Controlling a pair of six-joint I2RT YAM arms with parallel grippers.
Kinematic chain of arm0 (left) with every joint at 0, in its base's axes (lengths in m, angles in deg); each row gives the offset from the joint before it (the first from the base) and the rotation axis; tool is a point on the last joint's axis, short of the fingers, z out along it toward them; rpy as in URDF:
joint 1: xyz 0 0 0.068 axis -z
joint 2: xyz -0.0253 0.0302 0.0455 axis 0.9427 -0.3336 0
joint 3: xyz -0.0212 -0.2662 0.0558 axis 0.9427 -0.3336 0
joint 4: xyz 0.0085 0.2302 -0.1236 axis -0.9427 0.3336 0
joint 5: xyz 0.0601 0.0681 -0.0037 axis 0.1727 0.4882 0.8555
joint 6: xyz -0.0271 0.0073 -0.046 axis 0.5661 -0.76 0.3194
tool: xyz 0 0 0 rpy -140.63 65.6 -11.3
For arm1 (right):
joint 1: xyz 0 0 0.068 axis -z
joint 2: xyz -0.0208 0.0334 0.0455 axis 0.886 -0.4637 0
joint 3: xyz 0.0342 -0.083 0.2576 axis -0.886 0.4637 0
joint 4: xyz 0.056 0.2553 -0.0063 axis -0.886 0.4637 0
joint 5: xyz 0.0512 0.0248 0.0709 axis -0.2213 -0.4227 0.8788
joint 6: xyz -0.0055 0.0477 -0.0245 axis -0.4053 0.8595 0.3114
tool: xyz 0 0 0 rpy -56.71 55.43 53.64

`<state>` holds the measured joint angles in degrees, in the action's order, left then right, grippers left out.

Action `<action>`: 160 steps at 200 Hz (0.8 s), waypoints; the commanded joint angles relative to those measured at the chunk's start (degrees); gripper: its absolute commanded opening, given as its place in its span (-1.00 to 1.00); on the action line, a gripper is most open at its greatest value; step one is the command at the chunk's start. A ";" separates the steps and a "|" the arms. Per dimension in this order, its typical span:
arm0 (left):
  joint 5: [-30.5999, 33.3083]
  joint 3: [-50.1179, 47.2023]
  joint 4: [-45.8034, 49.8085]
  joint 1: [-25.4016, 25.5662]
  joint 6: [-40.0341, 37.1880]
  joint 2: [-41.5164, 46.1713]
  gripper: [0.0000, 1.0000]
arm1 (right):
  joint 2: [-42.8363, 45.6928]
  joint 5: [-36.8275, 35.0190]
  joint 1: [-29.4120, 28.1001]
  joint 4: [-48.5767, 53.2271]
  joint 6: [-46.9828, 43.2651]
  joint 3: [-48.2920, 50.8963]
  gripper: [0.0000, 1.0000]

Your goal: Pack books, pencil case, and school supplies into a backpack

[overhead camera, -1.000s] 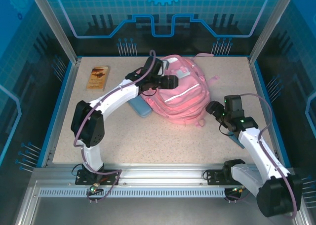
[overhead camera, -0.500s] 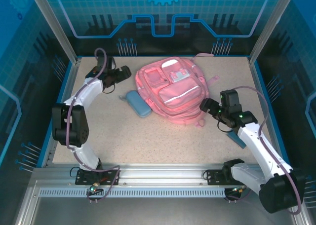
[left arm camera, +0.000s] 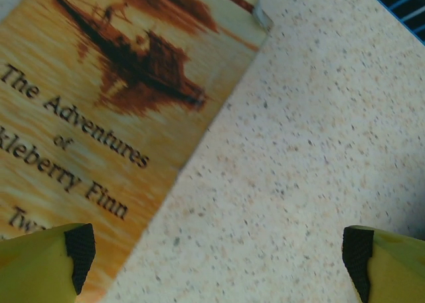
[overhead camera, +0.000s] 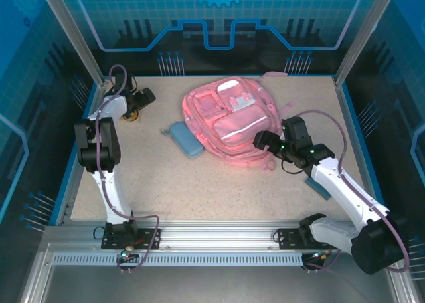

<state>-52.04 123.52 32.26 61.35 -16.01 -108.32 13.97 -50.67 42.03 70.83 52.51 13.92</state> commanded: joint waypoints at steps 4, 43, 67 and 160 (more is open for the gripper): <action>-1.30 4.58 4.74 -1.32 -0.75 -4.00 0.95 | -1.37 0.55 -1.23 -0.67 0.23 -3.01 0.92; -0.19 9.25 12.41 -1.55 -1.94 -8.37 0.94 | -2.39 0.69 -2.41 -0.57 0.50 -4.62 0.91; -2.24 9.62 15.10 -1.55 -2.40 -8.88 0.93 | -2.32 0.62 -2.75 0.15 0.37 -5.29 0.91; -5.15 -4.45 15.79 1.06 3.41 0.33 0.89 | -1.09 0.36 -3.48 -0.20 1.29 -5.01 0.89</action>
<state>-54.36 126.23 42.69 61.06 -16.97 -111.65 11.81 -50.32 39.74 70.65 53.01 10.32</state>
